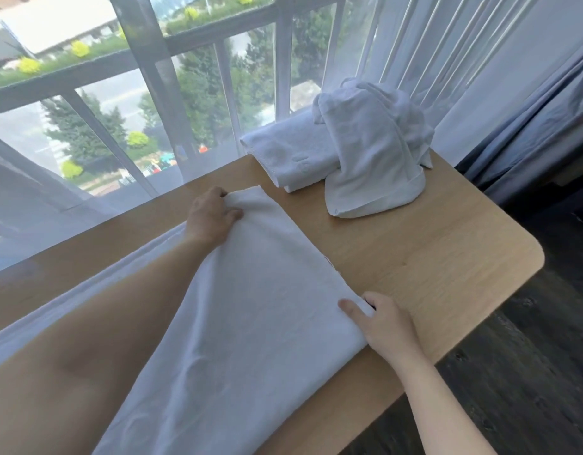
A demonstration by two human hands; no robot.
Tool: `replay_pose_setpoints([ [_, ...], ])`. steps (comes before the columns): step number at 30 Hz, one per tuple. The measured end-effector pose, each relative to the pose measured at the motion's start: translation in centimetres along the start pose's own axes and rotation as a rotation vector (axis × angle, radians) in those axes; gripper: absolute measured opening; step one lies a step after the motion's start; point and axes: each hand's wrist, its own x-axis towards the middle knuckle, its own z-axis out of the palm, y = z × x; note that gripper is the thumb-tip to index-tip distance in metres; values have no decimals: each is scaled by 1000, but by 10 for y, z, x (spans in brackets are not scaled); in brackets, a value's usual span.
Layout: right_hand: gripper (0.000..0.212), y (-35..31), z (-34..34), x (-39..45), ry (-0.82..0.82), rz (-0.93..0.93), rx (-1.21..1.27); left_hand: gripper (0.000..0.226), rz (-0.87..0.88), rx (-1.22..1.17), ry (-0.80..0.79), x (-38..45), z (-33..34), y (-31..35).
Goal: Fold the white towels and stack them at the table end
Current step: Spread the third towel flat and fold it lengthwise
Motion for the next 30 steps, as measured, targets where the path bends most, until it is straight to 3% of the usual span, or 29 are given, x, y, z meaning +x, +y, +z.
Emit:
replay_pose_setpoints([
  [2, 55, -2, 5, 0, 61, 29, -86, 59, 20, 11, 69, -12, -2, -1],
  [5, 48, -11, 14, -5, 155, 60, -228, 59, 153, 31, 158, -53, -5, -4],
  [11, 41, -11, 18, -9, 203, 68, -214, 69, 140, 329, -52, -139, 14, -54],
  [16, 34, -12, 25, -12, 227, 84, -296, 44, 67, 113, 137, -105, -13, -71],
  [19, 30, -13, 29, -13, 292, 41, -452, 38, -60, 195, 259, -105, -38, -93],
  [23, 30, -15, 38, -13, 383, 37, -524, 34, -70, 246, 267, -115, -57, -124],
  [27, 29, -14, 41, -11, 412, 21, -575, 14, 53, 64, 193, -98, -63, -125],
  [30, 30, -12, 43, -10, 431, 38, -659, 13, -5, -26, 287, -91, -67, -134],
])
